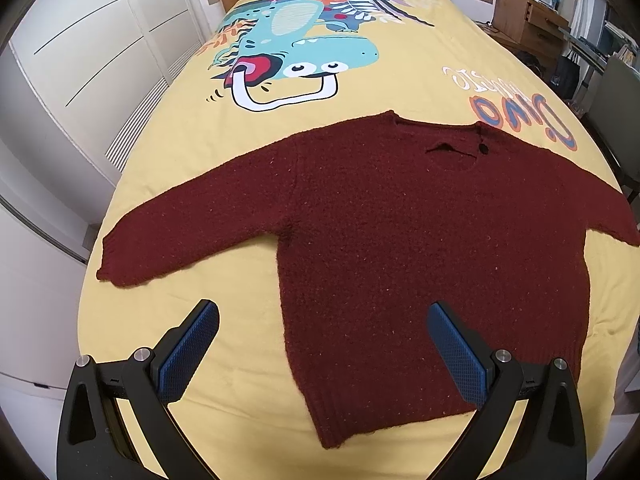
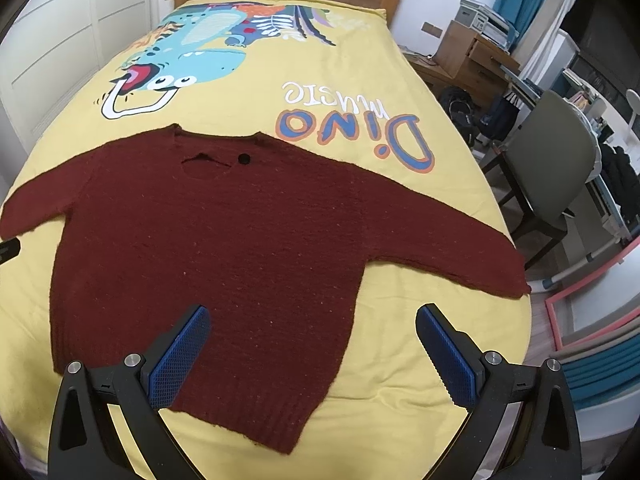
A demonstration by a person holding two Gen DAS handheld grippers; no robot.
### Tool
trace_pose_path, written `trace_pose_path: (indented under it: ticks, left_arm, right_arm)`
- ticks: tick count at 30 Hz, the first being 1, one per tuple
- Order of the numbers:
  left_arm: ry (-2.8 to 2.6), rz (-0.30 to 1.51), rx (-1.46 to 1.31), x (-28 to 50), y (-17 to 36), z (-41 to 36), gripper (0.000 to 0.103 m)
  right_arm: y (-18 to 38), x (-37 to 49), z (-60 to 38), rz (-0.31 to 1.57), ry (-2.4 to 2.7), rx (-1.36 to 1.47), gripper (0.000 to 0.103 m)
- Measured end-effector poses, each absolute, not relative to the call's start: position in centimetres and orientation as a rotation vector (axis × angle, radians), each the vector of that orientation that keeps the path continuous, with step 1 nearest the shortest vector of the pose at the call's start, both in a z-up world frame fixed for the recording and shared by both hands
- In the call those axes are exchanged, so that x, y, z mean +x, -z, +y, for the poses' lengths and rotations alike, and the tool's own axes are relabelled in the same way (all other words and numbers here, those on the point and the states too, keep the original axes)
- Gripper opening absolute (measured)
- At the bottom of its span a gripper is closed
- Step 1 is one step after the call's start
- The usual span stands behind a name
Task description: Fold small clothes
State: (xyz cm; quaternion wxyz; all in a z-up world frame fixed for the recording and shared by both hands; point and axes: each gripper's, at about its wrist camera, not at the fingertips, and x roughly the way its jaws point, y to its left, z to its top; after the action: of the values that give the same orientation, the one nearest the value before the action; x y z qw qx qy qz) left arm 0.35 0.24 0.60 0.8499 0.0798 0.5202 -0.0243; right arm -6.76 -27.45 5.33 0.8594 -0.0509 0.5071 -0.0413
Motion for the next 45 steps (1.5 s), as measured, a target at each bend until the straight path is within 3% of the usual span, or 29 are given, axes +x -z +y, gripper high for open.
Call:
trace_pose_path:
  ticks: [45]
  left_arm:
    - [0.061, 1.105, 0.172, -0.2, -0.3, 0.3, 0.102]
  right_arm:
    - [-4.4, -6.8, -26.4, 1.096, 0.059, -0.133, 0.102]
